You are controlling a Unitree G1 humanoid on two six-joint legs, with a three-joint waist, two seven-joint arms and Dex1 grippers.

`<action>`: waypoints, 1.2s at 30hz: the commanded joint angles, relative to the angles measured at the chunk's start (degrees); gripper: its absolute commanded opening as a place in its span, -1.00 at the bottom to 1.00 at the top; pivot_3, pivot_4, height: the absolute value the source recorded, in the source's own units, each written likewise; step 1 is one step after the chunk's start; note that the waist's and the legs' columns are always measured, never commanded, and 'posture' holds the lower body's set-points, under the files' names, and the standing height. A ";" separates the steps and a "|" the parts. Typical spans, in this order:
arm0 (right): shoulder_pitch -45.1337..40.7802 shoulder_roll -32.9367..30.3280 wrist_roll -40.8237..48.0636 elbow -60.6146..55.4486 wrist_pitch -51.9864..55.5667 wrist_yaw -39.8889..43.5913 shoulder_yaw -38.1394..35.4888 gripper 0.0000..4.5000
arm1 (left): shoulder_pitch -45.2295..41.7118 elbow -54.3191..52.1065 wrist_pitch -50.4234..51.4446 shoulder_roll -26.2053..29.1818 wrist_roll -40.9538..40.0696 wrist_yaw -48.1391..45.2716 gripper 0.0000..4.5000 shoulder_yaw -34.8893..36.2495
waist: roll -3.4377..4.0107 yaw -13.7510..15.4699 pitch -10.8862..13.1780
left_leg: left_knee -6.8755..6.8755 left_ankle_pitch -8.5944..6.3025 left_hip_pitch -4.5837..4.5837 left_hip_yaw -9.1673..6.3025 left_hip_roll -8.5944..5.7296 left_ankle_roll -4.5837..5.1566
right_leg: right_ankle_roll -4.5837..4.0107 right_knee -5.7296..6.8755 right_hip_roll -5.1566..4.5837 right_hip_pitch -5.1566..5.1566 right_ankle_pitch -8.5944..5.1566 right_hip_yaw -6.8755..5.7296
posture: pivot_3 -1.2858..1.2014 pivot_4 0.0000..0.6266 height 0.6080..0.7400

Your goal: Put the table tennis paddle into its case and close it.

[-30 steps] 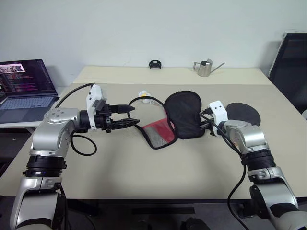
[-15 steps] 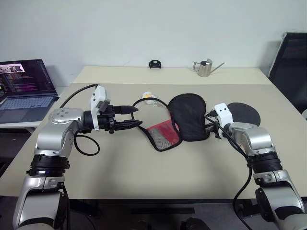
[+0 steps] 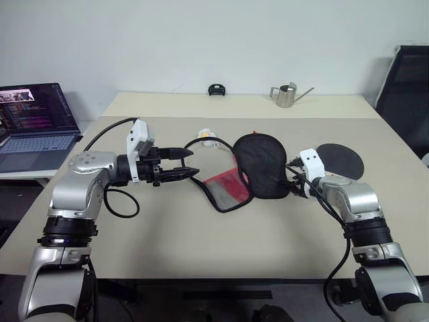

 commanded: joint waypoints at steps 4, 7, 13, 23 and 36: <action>1.96 -3.42 4.26 -9.66 3.73 0.65 -6.48 0.69 | -1.19 -1.26 -0.10 0.08 -0.57 -0.11 0.37 0.75 | 0.00 0.06 0.00 | 0.00 0.00 0.00 0.00 0.00 0.00 | 0.00 0.00 0.00 0.00 0.00 0.00 | 0.03 -0.52 1.00; 3.60 -4.82 7.06 -14.59 8.03 0.67 -9.97 0.69 | -1.30 -1.06 -0.17 -0.03 -0.47 -0.13 0.37 0.70 | 0.00 0.10 0.00 | 0.00 0.00 -0.01 0.00 0.00 0.00 | 0.00 0.00 0.00 0.00 0.00 0.00 | 0.03 -0.52 1.00; 7.29 -6.09 8.11 -21.12 10.73 -3.27 -15.42 0.69 | -2.55 -0.82 0.20 -1.17 -0.88 -0.50 0.37 0.27 | 0.00 0.08 0.00 | 0.00 0.00 -0.01 -0.01 0.00 0.01 | 0.00 0.00 0.00 0.01 0.00 0.00 | 0.03 -0.52 1.00; 11.74 -3.14 3.02 -21.48 6.83 -15.23 -16.89 0.99 | -4.45 1.30 -0.88 -2.79 0.32 -1.18 0.37 -1.04 | 0.00 -0.03 0.00 | 0.00 0.02 0.02 0.03 0.00 0.04 | 0.00 0.05 0.00 0.02 0.00 0.03 | 0.03 -0.52 1.00; 8.87 3.41 -0.48 -5.87 -3.24 -24.81 -17.55 0.99 | -6.07 2.37 -1.53 -3.57 1.23 -1.41 0.37 -1.87 | 0.01 -0.05 0.00 | 0.00 0.03 0.02 0.10 0.00 0.06 | 0.00 0.06 0.01 0.02 0.00 0.05 | 0.03 -0.52 1.00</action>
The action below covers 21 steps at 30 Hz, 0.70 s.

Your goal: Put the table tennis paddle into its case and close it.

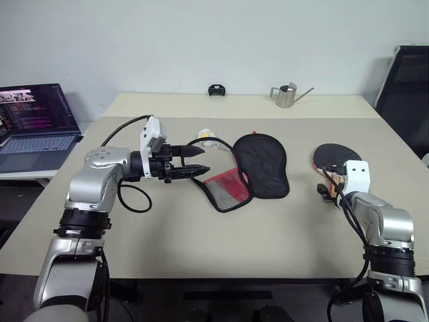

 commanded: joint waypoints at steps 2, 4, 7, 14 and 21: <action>-2.83 0.77 -1.19 4.80 -6.18 -2.66 -0.85 0.99 | -1.76 -0.58 -1.01 0.06 0.15 -0.07 0.37 0.50 | 0.00 -0.02 0.00 | 0.00 0.00 0.01 0.00 0.00 0.00 | 0.00 0.00 0.00 0.00 0.00 0.00 | 0.03 -0.52 1.00; -3.57 1.04 -1.52 7.12 -7.97 -3.17 -0.42 0.99 | -1.75 -0.64 -1.03 0.07 0.21 -0.01 0.37 0.51 | 0.00 -0.05 0.00 | 0.00 0.00 0.02 0.01 0.01 0.01 | 0.00 0.01 0.01 0.00 0.00 0.01 | 0.03 -0.52 1.00; -4.32 1.21 -2.29 10.34 -9.62 -3.49 0.73 0.99 | -1.78 -0.90 -0.89 0.13 0.20 0.20 0.37 0.64 | -0.01 -0.12 -0.01 | 0.02 0.01 0.04 0.04 0.01 0.02 | 0.00 0.03 0.01 0.03 0.00 0.04 | 0.03 -0.52 1.00; -2.72 2.19 -3.39 12.68 -10.06 -6.19 0.62 0.75 | -1.47 -1.49 -0.53 0.44 0.10 0.71 0.37 1.03 | -0.05 -0.06 -0.04 | 0.05 0.11 0.15 0.06 0.01 0.17 | -0.08 0.07 0.01 0.13 0.14 0.03 | 0.03 -0.52 1.00; -2.64 3.99 -2.37 12.76 -9.00 -8.26 -0.68 -0.20 | -1.49 -1.22 -0.65 0.68 0.19 1.25 0.37 1.12 | -0.15 0.19 -0.10 | 0.06 0.14 0.24 -0.06 -0.01 0.19 | -0.09 0.03 0.00 0.33 0.16 -0.07 | 0.03 -0.52 1.00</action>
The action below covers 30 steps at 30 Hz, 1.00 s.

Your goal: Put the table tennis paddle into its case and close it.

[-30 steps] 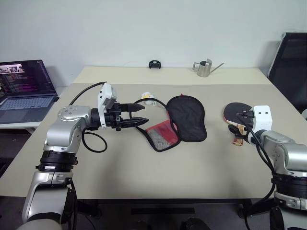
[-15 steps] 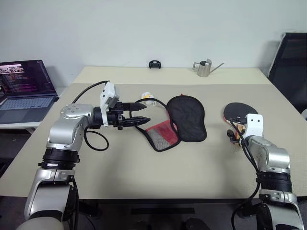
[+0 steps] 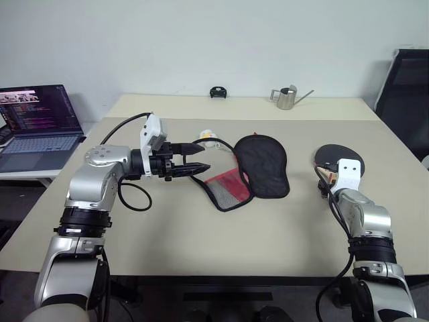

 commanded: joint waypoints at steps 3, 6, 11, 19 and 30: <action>0.24 0.20 -0.32 2.59 0.48 -3.44 -2.50 -0.46 | -1.40 -0.69 -0.58 0.88 0.00 0.47 0.37 1.37 | -0.01 0.13 0.00 | -0.01 0.00 0.22 -0.11 -0.02 0.00 | 0.00 -0.14 -0.01 0.33 0.00 -0.09 | 0.03 -0.52 1.00; -0.33 0.51 0.05 2.25 -0.45 -4.51 -3.42 -0.46 | -1.39 -0.26 -0.81 1.04 0.09 0.81 0.37 1.72 | -0.01 0.17 0.00 | -0.05 0.00 0.41 -0.18 -0.02 0.00 | 0.01 -0.27 0.00 0.58 0.00 -0.15 | 0.03 -0.52 1.00; -1.02 0.66 -0.27 -1.13 -2.10 -5.02 -2.34 -0.46 | -1.42 1.06 -1.55 1.81 0.46 1.66 0.37 2.60 | 0.02 0.16 0.02 | -0.06 0.00 0.41 -0.18 -0.02 0.00 | 0.01 -0.28 -0.01 0.56 0.00 -0.14 | 0.03 -0.52 1.00; -1.54 1.95 -0.31 -12.10 0.90 -4.45 1.08 -0.46 | -0.95 3.37 -2.71 3.62 0.95 2.54 0.37 4.13 | 0.26 -0.11 0.18 | -0.11 0.00 -0.17 -0.11 -0.01 0.00 | 0.00 -0.19 0.00 -0.15 0.00 -0.05 | 0.03 -0.52 1.00; -3.98 9.43 -0.40 -23.96 7.40 -4.18 8.51 -0.46 | 1.30 3.32 -2.78 5.11 0.82 3.50 0.37 5.94 | 0.34 -0.50 0.23 | -0.13 0.00 -0.31 0.00 0.03 0.00 | -0.03 -0.09 0.02 -0.44 -0.03 0.03 | 0.03 -0.52 1.00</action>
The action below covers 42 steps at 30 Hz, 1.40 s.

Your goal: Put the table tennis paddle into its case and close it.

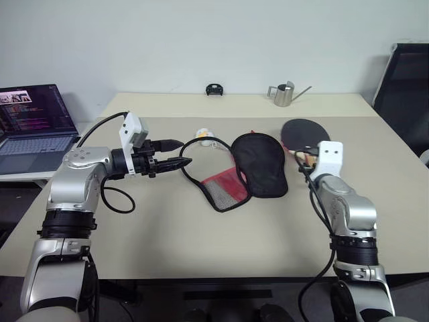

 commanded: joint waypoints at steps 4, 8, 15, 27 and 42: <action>-2.37 2.77 -0.78 -3.86 -0.97 -0.39 3.27 -0.46 | 0.31 -1.50 -0.83 1.07 -0.38 0.83 0.37 2.31 | 0.00 0.34 0.00 | 0.00 0.00 0.00 0.00 -0.01 0.00 | 0.00 -0.02 0.00 0.00 0.00 0.00 | 0.03 -0.52 1.00; -1.88 6.13 -1.09 -1.52 -1.93 -1.01 4.83 -0.46 | 0.54 -1.82 -0.87 0.78 -0.47 1.14 0.37 2.21 | 0.00 0.40 0.00 | 0.00 0.00 0.00 -0.01 -0.01 0.00 | 0.00 -0.01 0.00 0.00 0.00 0.00 | 0.03 -0.52 1.00; -1.48 8.97 -2.59 2.68 -4.53 -1.22 6.99 -0.46 | 0.87 -2.08 -0.98 0.53 -0.55 1.29 0.37 2.16 | 0.01 0.35 0.00 | 0.00 0.00 0.00 0.00 -0.01 0.00 | 0.00 -0.01 0.00 0.00 0.00 0.00 | 0.03 -0.52 1.00; -1.21 9.71 -4.60 10.84 -9.60 -0.88 8.47 -0.46 | 1.41 -2.68 -0.88 0.18 -0.76 1.59 0.37 2.20 | 0.01 0.29 0.00 | 0.00 0.00 0.02 0.00 -0.01 -0.01 | 0.00 0.00 0.00 0.00 0.00 0.00 | 0.03 -0.52 1.00; -2.02 10.65 -4.57 10.03 -9.50 -0.99 8.38 0.81 | 1.45 -2.62 -0.90 -0.12 -0.56 1.75 0.37 2.02 | 0.01 0.29 0.00 | 0.00 0.00 0.03 0.00 -0.01 -0.01 | 0.00 0.03 0.01 0.00 0.00 0.01 | 0.03 -0.52 1.00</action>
